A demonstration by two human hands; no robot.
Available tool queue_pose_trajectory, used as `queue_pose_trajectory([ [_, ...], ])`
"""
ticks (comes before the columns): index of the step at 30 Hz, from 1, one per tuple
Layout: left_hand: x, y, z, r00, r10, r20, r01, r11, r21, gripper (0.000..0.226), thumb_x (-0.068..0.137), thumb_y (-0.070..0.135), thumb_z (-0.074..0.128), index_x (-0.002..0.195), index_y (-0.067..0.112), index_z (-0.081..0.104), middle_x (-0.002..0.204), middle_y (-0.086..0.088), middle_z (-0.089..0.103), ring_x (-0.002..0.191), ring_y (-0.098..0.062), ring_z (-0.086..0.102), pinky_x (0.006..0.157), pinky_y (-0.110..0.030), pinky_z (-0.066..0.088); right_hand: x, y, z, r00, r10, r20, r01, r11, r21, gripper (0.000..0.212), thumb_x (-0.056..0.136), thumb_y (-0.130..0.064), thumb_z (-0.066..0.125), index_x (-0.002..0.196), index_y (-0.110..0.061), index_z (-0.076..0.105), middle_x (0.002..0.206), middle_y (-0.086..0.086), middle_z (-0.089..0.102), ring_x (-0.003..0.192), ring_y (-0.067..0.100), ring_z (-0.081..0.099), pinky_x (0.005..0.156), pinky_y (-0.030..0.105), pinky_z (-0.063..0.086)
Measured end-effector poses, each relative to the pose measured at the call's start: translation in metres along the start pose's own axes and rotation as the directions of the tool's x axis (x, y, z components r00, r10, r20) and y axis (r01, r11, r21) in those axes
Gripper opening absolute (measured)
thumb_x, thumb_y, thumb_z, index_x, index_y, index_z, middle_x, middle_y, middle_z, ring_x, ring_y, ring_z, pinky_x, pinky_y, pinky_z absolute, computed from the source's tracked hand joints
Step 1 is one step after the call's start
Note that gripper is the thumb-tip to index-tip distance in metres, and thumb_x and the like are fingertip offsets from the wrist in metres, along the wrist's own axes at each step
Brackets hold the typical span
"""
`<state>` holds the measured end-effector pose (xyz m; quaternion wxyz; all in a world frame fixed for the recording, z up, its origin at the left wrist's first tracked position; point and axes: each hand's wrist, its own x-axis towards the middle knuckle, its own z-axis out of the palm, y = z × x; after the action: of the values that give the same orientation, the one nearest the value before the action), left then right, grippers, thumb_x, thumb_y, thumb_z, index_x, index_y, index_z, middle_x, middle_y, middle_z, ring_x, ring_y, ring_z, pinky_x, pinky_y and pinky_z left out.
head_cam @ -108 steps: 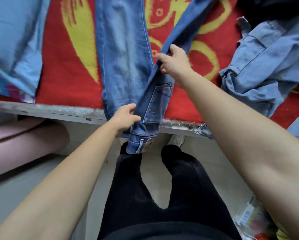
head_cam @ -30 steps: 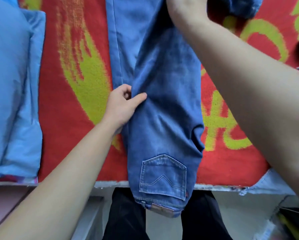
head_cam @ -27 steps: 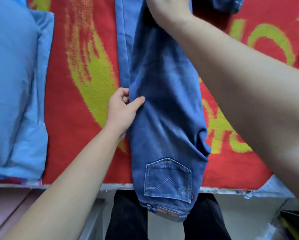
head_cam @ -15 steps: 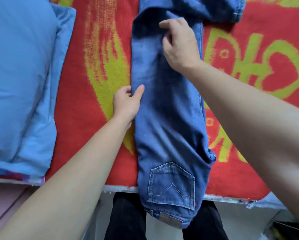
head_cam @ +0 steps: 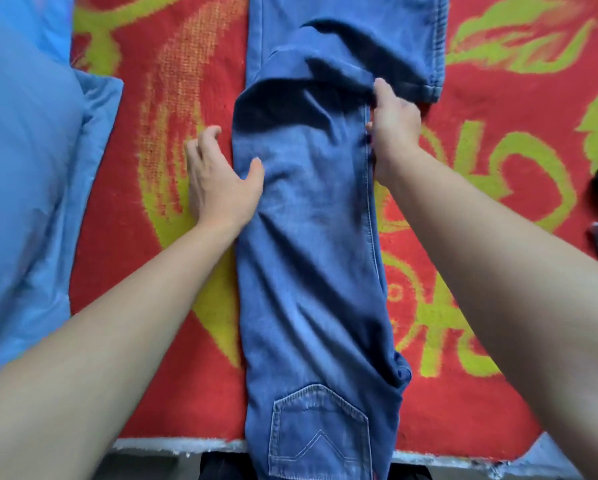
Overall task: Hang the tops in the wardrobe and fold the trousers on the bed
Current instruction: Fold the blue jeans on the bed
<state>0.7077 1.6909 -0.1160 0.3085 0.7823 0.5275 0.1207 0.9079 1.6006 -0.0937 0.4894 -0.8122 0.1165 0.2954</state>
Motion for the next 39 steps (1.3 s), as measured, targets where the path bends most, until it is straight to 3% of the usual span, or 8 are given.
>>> queue_pose_trajectory([
  [6, 0.085, 0.055, 0.005, 0.976, 0.153, 0.155, -0.19, 0.945, 0.266, 0.047, 0.089, 0.036, 0.058, 0.134, 0.027, 0.052, 0.129, -0.007, 0.058, 0.118, -0.032, 0.053, 0.093, -0.041, 0.042, 0.031, -0.027, -0.009, 0.949, 0.279, 0.146, -0.315, 0.82, 0.479, 0.03, 0.096, -0.037, 0.061, 0.12, -0.019, 0.058, 0.083, -0.005, 0.055, 0.059, 0.006, 0.051, 0.041, 0.014, 0.032],
  [12, 0.12, 0.107, 0.023, 0.946, 0.235, 0.223, -0.181, 0.954, -0.238, 0.026, 0.098, 0.023, 0.051, 0.096, -0.001, 0.063, 0.085, -0.006, 0.059, 0.08, -0.02, 0.052, 0.076, -0.039, 0.042, 0.044, -0.109, -0.031, 0.985, -0.111, -0.135, 0.173, 0.739, 0.651, 0.018, 0.104, -0.023, 0.044, 0.106, -0.01, 0.057, 0.088, 0.003, 0.06, 0.079, 0.019, 0.062, 0.072, 0.035, 0.058],
  [17, 0.129, 0.118, 0.035, 0.867, 0.165, 0.47, 0.085, 0.88, -0.466, 0.029, 0.098, 0.028, 0.058, 0.087, 0.003, 0.067, 0.079, -0.007, 0.049, 0.075, -0.015, 0.041, 0.066, -0.032, 0.031, 0.065, -0.165, -0.001, 0.912, -0.343, -0.226, 0.376, 0.919, 0.122, 0.016, 0.107, -0.007, 0.035, 0.092, -0.013, 0.036, 0.076, -0.006, 0.026, 0.061, 0.002, 0.026, 0.062, 0.013, 0.03],
  [21, 0.153, 0.097, 0.035, 0.93, 0.039, 0.366, 0.13, 0.895, -0.427, 0.033, 0.096, 0.03, 0.06, 0.088, -0.001, 0.069, 0.078, -0.006, 0.054, 0.073, -0.014, 0.046, 0.064, -0.031, 0.036, 0.07, -0.188, 0.041, 0.76, -0.625, 0.177, 0.638, 0.667, -0.385, 0.04, 0.107, -0.007, 0.028, 0.07, -0.021, 0.023, 0.073, -0.003, 0.022, 0.075, 0.0, 0.037, 0.069, 0.008, 0.027],
  [25, 0.169, 0.07, 0.045, 0.896, -0.156, 0.415, 0.35, 0.824, -0.446, 0.024, 0.097, 0.026, 0.061, 0.085, 0.006, 0.067, 0.087, -0.008, 0.064, 0.076, -0.016, 0.059, 0.07, -0.029, 0.05, 0.087, -0.148, 0.07, 0.663, -0.666, 0.342, 0.712, 0.42, -0.563, 0.04, 0.108, -0.029, 0.033, 0.141, -0.009, 0.044, 0.145, 0.006, 0.045, 0.138, 0.015, 0.037, 0.112, 0.02, 0.021],
  [32, 0.181, 0.067, 0.048, 0.887, -0.152, 0.437, 0.34, 0.855, -0.392, 0.022, 0.095, 0.028, 0.062, 0.093, 0.007, 0.069, 0.094, -0.01, 0.069, 0.082, -0.018, 0.06, 0.092, -0.044, 0.052, 0.12, -0.041, 0.054, 0.794, -0.445, 0.414, 0.551, 0.242, -0.798, 0.067, 0.103, -0.058, 0.024, 0.16, -0.03, 0.003, 0.167, 0.014, -0.007, 0.154, 0.03, -0.006, 0.122, 0.042, 0.001],
  [36, 0.182, 0.072, 0.038, 0.844, -0.167, 0.51, 0.429, 0.779, -0.457, 0.011, 0.085, 0.021, 0.068, 0.079, 0.012, 0.069, 0.087, -0.008, 0.072, 0.079, -0.022, 0.066, 0.073, -0.036, 0.054, 0.127, -0.048, 0.055, 0.807, -0.408, 0.426, 0.545, 0.238, -0.804, 0.067, 0.1, -0.065, 0.023, 0.158, -0.04, 0.001, 0.167, 0.008, -0.01, 0.154, 0.026, -0.009, 0.121, 0.042, 0.0],
  [39, 0.176, 0.072, 0.033, 0.93, -0.082, 0.357, 0.206, 0.923, -0.325, 0.019, 0.07, 0.035, 0.059, 0.061, 0.019, 0.058, 0.066, -0.001, 0.052, 0.065, -0.014, 0.048, 0.063, -0.028, 0.038, 0.126, -0.063, 0.052, 0.832, -0.341, 0.437, 0.531, 0.262, -0.806, 0.064, 0.099, -0.059, 0.032, 0.157, -0.042, 0.011, 0.167, 0.01, -0.009, 0.153, 0.031, -0.006, 0.12, 0.045, 0.003],
])
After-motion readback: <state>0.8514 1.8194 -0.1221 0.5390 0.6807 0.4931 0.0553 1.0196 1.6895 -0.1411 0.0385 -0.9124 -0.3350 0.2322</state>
